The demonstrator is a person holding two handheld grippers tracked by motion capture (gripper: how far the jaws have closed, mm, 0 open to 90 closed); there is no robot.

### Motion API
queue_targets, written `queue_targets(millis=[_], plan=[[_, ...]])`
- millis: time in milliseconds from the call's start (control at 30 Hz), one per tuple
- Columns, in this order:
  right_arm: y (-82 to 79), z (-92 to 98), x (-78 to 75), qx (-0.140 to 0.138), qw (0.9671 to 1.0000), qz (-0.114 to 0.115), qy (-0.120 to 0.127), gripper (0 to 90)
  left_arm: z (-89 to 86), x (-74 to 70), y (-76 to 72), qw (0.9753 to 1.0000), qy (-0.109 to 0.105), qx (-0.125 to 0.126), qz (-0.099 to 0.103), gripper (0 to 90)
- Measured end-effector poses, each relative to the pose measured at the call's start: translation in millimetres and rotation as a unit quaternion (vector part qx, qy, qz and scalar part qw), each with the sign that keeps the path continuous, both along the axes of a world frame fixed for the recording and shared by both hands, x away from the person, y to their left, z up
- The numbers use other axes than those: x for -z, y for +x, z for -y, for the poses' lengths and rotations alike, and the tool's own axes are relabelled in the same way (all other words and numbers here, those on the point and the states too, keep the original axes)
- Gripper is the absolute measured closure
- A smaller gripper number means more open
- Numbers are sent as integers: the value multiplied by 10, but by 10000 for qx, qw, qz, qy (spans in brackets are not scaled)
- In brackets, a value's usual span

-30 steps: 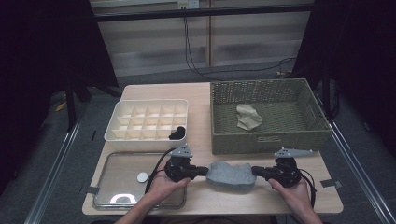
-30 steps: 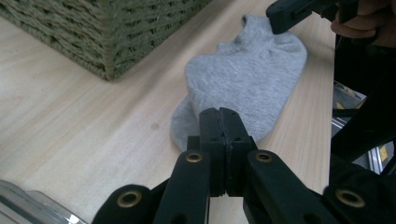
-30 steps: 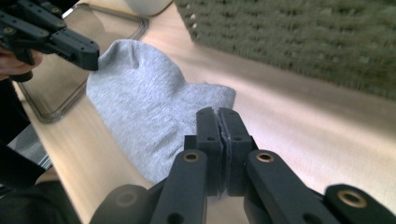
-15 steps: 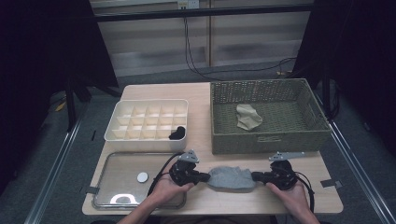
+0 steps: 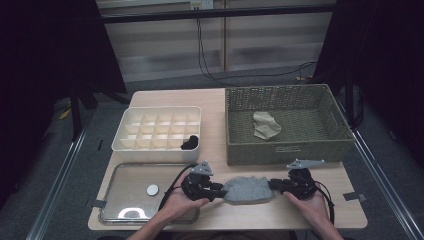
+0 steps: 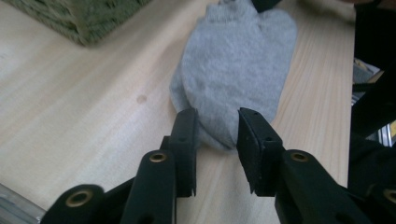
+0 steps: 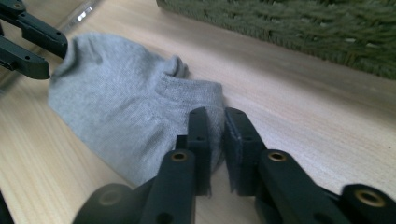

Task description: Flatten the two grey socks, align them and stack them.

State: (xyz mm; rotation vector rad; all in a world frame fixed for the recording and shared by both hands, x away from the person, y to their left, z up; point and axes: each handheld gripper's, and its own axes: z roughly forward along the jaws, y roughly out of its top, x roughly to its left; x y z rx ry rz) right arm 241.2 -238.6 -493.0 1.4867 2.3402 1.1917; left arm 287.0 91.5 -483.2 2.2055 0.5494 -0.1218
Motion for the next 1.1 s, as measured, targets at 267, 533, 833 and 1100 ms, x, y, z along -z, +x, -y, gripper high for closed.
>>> queue_targets(millis=[267, 533, 833, 1100], plan=[[30, -5, -39, -1, 9999, 79, 138, 768, 153, -95, 20, 9993, -224, 217, 201, 746], [132, -62, -9, -117, 9998, -96, 163, 794, 245, 98, -10, 9986, 127, 499, 125, 765], [133, -83, 29, -243, 9996, -95, 116, 684, 259, 129, -22, 9984, 214, 515, 40, 766], [149, -94, 13, -294, 9993, -22, 220, 671, 242, 135, -20, 9983, 222, 543, 51, 761]])
